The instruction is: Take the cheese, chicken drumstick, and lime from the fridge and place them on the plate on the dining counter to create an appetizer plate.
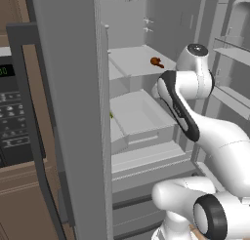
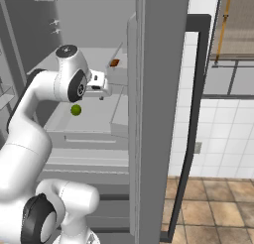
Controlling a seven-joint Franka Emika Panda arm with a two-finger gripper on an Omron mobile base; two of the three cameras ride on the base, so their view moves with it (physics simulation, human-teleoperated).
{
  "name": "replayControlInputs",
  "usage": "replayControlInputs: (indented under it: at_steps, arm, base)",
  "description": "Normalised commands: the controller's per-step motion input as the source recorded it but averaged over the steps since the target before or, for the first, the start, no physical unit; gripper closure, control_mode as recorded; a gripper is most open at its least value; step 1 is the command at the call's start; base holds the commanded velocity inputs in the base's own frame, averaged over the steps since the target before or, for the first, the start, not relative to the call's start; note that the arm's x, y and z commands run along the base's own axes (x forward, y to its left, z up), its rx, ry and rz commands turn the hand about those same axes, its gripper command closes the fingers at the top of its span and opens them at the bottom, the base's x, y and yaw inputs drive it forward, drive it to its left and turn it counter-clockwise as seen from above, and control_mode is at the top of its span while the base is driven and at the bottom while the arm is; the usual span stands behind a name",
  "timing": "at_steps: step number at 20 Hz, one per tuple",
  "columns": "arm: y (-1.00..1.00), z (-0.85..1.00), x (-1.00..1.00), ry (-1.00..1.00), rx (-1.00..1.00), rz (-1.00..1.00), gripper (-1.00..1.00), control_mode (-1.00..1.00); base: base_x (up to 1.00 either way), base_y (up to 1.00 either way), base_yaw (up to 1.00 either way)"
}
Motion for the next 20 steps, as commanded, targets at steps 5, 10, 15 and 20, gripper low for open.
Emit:
replayControlInputs:
  at_steps: [5, 10, 15, 20]
  arm:
    - [0.00, 0.17, 0.12, -0.19, -0.01, 0.00, -1.00, -1.00]
    - [0.00, 0.45, 0.25, -0.03, 0.00, 0.00, -1.00, -1.00]
    - [0.00, 0.57, 0.25, 0.00, 0.00, 0.00, -1.00, -1.00]
    - [0.00, 0.19, 0.35, 0.00, 0.00, -0.03, -1.00, -1.00]
  base:
    - [0.00, 0.00, 0.00]
    - [0.00, 0.00, 0.00]
    - [0.00, 0.00, 0.00]
    - [0.00, 0.00, 0.00]
